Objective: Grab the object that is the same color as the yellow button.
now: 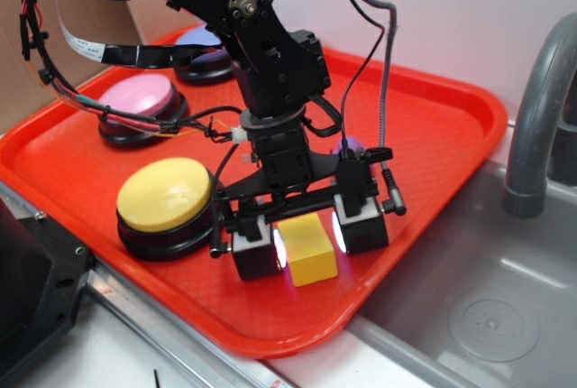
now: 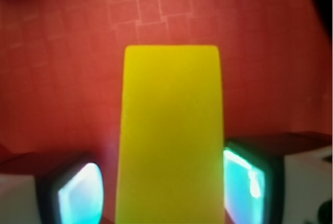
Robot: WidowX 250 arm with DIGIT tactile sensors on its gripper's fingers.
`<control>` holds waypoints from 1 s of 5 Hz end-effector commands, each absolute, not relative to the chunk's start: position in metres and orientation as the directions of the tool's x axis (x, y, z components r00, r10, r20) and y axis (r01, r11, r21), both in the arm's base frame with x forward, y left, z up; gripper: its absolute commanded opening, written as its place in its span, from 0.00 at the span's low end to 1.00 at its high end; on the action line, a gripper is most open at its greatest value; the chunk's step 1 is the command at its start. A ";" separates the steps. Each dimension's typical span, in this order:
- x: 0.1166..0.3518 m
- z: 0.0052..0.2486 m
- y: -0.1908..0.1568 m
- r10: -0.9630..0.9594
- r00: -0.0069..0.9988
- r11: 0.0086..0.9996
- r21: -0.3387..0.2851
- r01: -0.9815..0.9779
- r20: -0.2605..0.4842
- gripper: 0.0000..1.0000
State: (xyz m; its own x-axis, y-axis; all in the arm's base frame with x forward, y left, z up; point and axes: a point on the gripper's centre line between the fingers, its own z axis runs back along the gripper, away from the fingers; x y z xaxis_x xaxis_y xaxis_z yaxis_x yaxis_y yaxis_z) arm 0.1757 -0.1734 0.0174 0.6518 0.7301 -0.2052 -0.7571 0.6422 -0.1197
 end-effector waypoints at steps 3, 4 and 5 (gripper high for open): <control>0.204 0.145 -0.170 0.337 0.941 0.940 -0.080 -0.333 0.041 0.00; 0.193 0.192 -0.153 0.272 0.962 0.962 -0.006 -0.272 0.007 0.00; 0.188 0.204 -0.122 0.283 0.959 0.959 0.002 -0.283 -0.009 0.00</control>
